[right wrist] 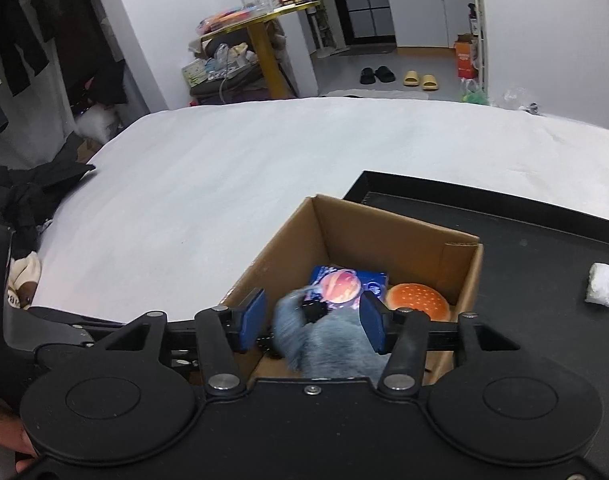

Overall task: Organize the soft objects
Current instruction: 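Lift the denim cloth, carry it into the box and release it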

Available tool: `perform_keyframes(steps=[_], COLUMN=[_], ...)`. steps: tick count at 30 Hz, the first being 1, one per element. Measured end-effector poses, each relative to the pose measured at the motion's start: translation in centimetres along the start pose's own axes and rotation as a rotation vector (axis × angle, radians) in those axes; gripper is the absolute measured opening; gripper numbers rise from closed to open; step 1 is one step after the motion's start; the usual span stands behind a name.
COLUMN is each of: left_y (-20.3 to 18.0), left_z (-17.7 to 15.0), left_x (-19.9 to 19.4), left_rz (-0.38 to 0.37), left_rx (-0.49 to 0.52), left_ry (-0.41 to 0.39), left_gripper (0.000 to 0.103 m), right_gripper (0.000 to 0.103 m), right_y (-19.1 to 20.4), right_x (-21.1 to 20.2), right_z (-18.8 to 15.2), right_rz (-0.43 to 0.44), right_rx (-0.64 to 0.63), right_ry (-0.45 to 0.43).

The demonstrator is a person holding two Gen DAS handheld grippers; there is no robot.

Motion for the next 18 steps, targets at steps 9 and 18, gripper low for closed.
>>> perform_keyframes(steps=[9,18], left_y=[-0.8,-1.6], left_z=[0.0,0.4], left_x=[-0.3,-0.5], left_rz=[0.03,0.064], left_rx=[0.016,0.032], left_ry=[-0.017,-0.039], left_gripper=[0.016,0.018], right_gripper=[0.052,0.054], right_y=[-1.7,-4.1], right_x=[-0.5,-1.2], right_z=[-0.9,-1.7], right_rz=[-0.055,-0.112], right_rx=[0.042,0.085], right_ry=[-0.005,-0.029])
Point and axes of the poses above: each gripper's, at about its wrist camera, not at the fingertips, and x roughly the way its jaws point, y to its left, z to its top, the point moved 2 cm from there along x, roughly the way its jaws point, and after that the axes turned 12 degrees about -x, right-handed, at the moved point
